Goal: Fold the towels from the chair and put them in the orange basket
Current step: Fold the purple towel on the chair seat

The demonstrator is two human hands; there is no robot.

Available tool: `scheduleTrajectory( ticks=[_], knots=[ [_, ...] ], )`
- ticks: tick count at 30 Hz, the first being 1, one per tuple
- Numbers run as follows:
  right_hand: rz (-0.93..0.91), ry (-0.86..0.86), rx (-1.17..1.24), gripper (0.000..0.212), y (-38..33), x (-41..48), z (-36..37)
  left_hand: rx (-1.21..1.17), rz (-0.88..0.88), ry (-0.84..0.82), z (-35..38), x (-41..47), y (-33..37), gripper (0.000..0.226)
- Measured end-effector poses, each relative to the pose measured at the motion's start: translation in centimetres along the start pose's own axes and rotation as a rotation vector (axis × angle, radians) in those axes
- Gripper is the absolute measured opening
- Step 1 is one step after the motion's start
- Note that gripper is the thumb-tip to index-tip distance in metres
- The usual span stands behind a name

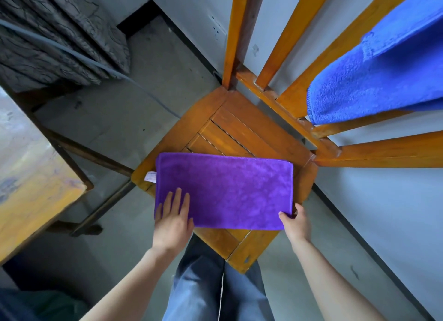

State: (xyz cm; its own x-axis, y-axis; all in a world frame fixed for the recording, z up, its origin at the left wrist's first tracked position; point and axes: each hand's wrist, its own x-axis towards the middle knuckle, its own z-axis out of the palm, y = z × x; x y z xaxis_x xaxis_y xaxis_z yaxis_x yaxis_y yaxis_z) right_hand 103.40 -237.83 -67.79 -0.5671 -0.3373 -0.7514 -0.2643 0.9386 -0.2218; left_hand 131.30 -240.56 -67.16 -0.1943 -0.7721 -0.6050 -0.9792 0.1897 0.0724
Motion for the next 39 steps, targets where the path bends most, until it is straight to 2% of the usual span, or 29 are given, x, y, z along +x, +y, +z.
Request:
scheduleTrajectory(
  ticks=[2, 6, 8, 11, 13, 15, 17, 20, 22, 24, 28, 30, 34, 39],
  knots=[
    [0.014, 0.013, 0.017, 0.053, 0.5, 0.1, -0.1, -0.002, 0.012, -0.039, 0.7, -0.5, 0.9, 0.063],
    [0.032, -0.094, 0.222, 0.015, 1.0, 0.2, -0.5, 0.017, 0.034, -0.053, 1.7, -1.2, 1.5, 0.057],
    [0.044, -0.149, 0.312, 0.007, 0.7, 0.1, -0.8, 0.017, 0.048, -0.06, 1.7, -1.2, 1.6, 0.059],
    [0.038, -0.108, 0.401, 0.013, 0.0, 0.2, -1.5, 0.013, 0.075, -0.054, 1.4, -1.0, 1.6, 0.069],
    [0.041, 0.036, 0.465, 0.017, 0.0, 0.5, -2.3, 0.019, 0.09, -0.053, 1.4, -1.0, 1.7, 0.071],
    [0.05, 0.178, 0.487, 0.01, 0.4, 0.8, -3.3, -0.006, 0.098, -0.077, 1.2, -0.9, 2.3, 0.068],
    [0.043, 0.244, 0.449, 0.007, 0.9, 1.0, -4.1, -0.064, 0.094, -0.115, 0.8, -0.9, 3.3, 0.063],
    [-0.094, 0.236, 0.259, 0.024, 0.9, 0.3, -4.9, -0.103, 0.065, -0.157, 0.3, -0.9, 4.4, 0.057],
    [-0.207, 0.249, 0.226, 0.019, -0.2, -1.2, -5.0, -0.243, 0.025, -0.15, 0.2, -0.9, 4.6, 0.054],
    [-0.302, 0.231, 0.27, 0.012, -1.6, -3.2, -4.2, -0.529, -0.055, -0.122, 0.0, -0.8, 4.4, 0.05],
    [-0.434, -0.029, 0.356, 0.026, -3.5, -7.1, -0.4, -1.338, -0.371, -0.087, -0.9, -0.5, 3.5, 0.039],
    [-0.465, -0.178, 0.319, 0.028, -4.4, -8.7, 1.4, -1.574, -0.479, -0.093, -1.4, -0.2, 3.0, 0.038],
    [-0.493, -0.414, 0.28, 0.025, -5.1, -10.1, 4.7, -1.715, -0.511, -0.166, -1.6, 0.5, 2.5, 0.043],
    [-0.498, -0.49, 0.166, 0.028, -4.8, -9.8, 7.1, -1.803, -0.522, -0.179, -1.8, 0.8, 2.1, 0.048]
  ],
)
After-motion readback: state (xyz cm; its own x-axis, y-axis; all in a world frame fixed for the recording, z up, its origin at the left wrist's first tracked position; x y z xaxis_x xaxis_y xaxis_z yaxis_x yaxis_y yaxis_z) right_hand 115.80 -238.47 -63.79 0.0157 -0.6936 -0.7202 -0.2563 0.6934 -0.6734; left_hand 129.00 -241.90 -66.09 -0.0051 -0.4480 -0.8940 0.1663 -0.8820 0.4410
